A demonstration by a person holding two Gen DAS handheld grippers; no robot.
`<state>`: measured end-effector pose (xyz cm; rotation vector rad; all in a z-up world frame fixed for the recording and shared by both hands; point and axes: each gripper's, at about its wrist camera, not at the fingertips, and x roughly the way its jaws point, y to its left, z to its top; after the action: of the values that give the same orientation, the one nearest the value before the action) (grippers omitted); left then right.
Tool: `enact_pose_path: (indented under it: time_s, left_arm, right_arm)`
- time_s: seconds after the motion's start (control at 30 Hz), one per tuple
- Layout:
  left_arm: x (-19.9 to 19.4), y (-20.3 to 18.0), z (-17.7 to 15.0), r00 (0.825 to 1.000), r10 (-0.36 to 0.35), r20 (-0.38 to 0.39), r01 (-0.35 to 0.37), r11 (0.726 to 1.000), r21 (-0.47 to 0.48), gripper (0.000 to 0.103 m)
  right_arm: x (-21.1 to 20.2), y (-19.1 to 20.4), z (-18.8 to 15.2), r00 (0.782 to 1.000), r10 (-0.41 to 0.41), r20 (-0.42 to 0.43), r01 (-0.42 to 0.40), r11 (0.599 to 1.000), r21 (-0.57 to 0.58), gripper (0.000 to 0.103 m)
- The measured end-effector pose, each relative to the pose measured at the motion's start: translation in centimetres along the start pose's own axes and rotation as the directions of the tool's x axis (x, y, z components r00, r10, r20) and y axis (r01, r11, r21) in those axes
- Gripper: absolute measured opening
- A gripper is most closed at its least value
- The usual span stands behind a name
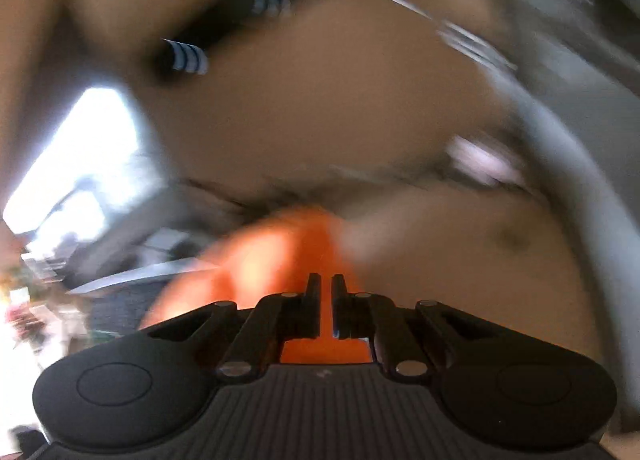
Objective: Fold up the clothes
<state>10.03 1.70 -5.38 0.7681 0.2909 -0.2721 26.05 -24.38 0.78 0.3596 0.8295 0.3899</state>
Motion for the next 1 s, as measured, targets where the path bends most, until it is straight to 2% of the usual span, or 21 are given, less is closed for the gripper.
enact_pose_path:
  time_s: [0.03,0.1,0.17,0.23,0.3,0.37,0.4,0.47,0.5,0.57,0.63,0.7,0.73,0.83,0.9,0.93,0.97,1.0]
  left_arm:
    - [-0.1,-0.9,0.0,0.999,-0.034,0.015,0.034,0.999,0.041,0.055]
    - [-0.1,-2.6,0.3,0.995,-0.096,0.038,0.092,0.992,0.092,0.056]
    - [-0.2,-3.2,0.6,0.988,-0.145,0.045,0.140,0.985,0.103,0.057]
    - [0.1,-3.5,0.7,0.984,-0.169,0.047,0.164,0.981,0.101,0.059]
    - [0.3,-3.8,0.8,0.980,-0.193,0.049,0.187,0.977,0.098,0.062]
    - [0.6,-4.0,1.0,0.975,-0.215,0.049,0.210,0.973,0.094,0.066]
    - [0.7,-4.1,1.1,0.973,-0.224,0.047,0.219,0.972,0.087,0.069]
    - [0.8,-3.9,1.4,0.970,-0.239,0.040,0.235,0.969,0.075,0.073]
    - [0.7,-3.9,1.5,0.969,-0.246,0.035,0.244,0.968,0.067,0.075]
    - [0.9,-3.0,1.3,0.967,-0.255,0.014,0.254,0.966,0.043,0.077]
    - [1.4,-1.9,1.1,0.965,-0.260,-0.010,0.260,0.965,0.017,0.083]
    - [1.2,-1.2,0.0,0.968,-0.249,-0.044,0.248,0.968,-0.027,0.088]
    - [1.2,-0.6,-0.6,0.969,-0.238,-0.070,0.233,0.970,-0.063,0.089]
    - [1.7,2.0,-1.6,0.968,-0.204,-0.143,0.171,0.962,-0.211,0.094]
    - [2.2,4.6,-1.9,0.968,-0.188,-0.166,0.118,0.926,-0.359,0.094]
    - [2.5,6.2,-1.9,0.967,-0.195,-0.165,0.102,0.888,-0.448,0.094]
    - [2.7,7.7,-1.9,0.966,-0.208,-0.155,0.095,0.839,-0.536,0.095]
    - [3.0,9.3,-1.9,0.964,-0.229,-0.133,0.099,0.776,-0.623,0.097]
  right_arm:
    - [0.5,-1.7,-0.8,0.998,-0.056,-0.029,0.057,0.998,0.035,0.005]
    - [0.3,-3.4,-1.7,0.996,-0.080,-0.044,0.083,0.994,0.073,0.005]
    - [-0.8,-2.9,-1.4,0.999,-0.044,0.017,0.043,0.998,0.051,0.007]
    - [-1.8,-0.4,-0.4,0.994,-0.010,0.110,0.016,0.998,-0.057,0.009]
    - [-2.5,2.4,0.7,0.981,0.034,0.191,0.001,0.984,-0.180,0.021]
    - [-1.5,5.7,1.6,0.976,0.093,0.199,-0.037,0.962,-0.270,0.056]
    - [-0.8,7.2,2.0,0.974,0.123,0.192,-0.059,0.949,-0.311,0.061]
    - [1.7,9.0,2.4,0.977,0.186,0.099,-0.139,0.923,-0.360,0.064]
    - [3.4,9.3,2.3,0.982,0.188,0.030,-0.165,0.917,-0.363,0.065]
    - [6.5,8.6,1.5,0.992,0.120,-0.049,-0.129,0.926,-0.355,0.065]
    - [8.3,6.1,0.1,0.998,0.017,-0.065,-0.038,0.941,-0.335,0.064]
    - [9.3,3.6,-1.4,0.995,-0.076,-0.067,0.052,0.949,-0.312,0.065]
    - [9.2,2.8,-2.2,0.993,-0.101,-0.054,0.079,0.945,-0.318,0.072]
    - [9.1,1.3,-4.7,0.989,-0.143,-0.036,0.127,0.950,-0.286,0.082]
    - [8.7,0.5,-6.1,0.988,-0.152,-0.034,0.140,0.963,-0.230,0.088]
    - [8.3,0.3,-6.7,0.989,-0.147,-0.032,0.138,0.971,-0.195,0.090]
    - [8.0,0.5,-7.5,0.989,-0.145,-0.028,0.137,0.974,-0.179,0.091]
    - [7.9,0.5,-8.0,0.989,-0.145,-0.019,0.140,0.975,-0.174,0.091]
